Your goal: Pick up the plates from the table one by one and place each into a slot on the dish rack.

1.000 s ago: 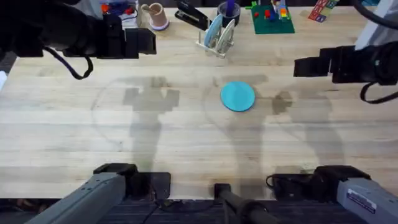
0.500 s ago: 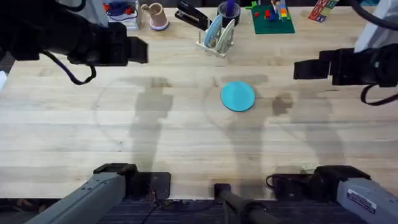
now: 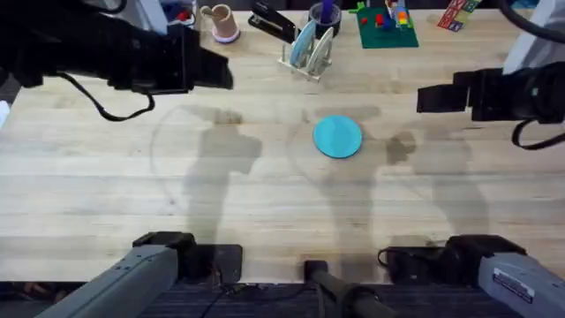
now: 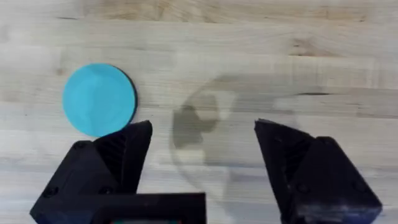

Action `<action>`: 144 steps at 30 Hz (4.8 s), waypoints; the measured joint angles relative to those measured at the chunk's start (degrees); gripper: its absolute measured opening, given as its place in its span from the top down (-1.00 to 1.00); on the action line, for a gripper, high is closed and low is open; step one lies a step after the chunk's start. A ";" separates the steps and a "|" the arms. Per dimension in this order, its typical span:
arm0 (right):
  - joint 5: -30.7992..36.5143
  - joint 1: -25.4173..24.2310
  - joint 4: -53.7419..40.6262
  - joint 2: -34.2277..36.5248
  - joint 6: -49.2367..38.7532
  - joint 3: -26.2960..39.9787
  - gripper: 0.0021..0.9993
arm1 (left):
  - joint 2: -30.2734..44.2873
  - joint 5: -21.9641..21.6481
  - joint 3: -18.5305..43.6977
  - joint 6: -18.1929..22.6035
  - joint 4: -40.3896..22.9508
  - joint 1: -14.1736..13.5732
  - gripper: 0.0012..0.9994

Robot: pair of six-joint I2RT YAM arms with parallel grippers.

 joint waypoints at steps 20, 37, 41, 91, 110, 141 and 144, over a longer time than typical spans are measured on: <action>0.00 0.00 0.00 0.00 0.02 0.00 -0.99 | 0.00 20.27 -14.06 -10.31 26.26 -9.55 0.92; 0.00 0.00 0.02 0.00 0.01 0.00 -0.99 | 9.79 21.05 -25.90 -23.00 50.05 -18.99 0.92; 0.00 0.00 0.02 0.02 0.02 0.00 -0.99 | 14.78 21.44 -25.90 -23.18 51.73 -19.73 0.92; 0.00 0.00 0.02 0.02 0.02 0.02 -0.99 | 41.58 26.67 -25.24 -30.36 70.32 -21.57 0.92; -12.64 0.00 0.02 3.91 0.28 0.22 -0.99 | 41.59 26.49 -25.24 -31.56 70.49 -21.53 0.92; -40.74 -0.11 9.60 37.81 -0.45 0.28 -0.99 | 41.59 26.38 -25.22 -31.80 70.53 -21.53 0.92; -41.20 0.27 9.89 38.84 -0.85 0.28 -0.98 | 41.59 26.39 -25.22 -31.82 70.53 -21.53 0.92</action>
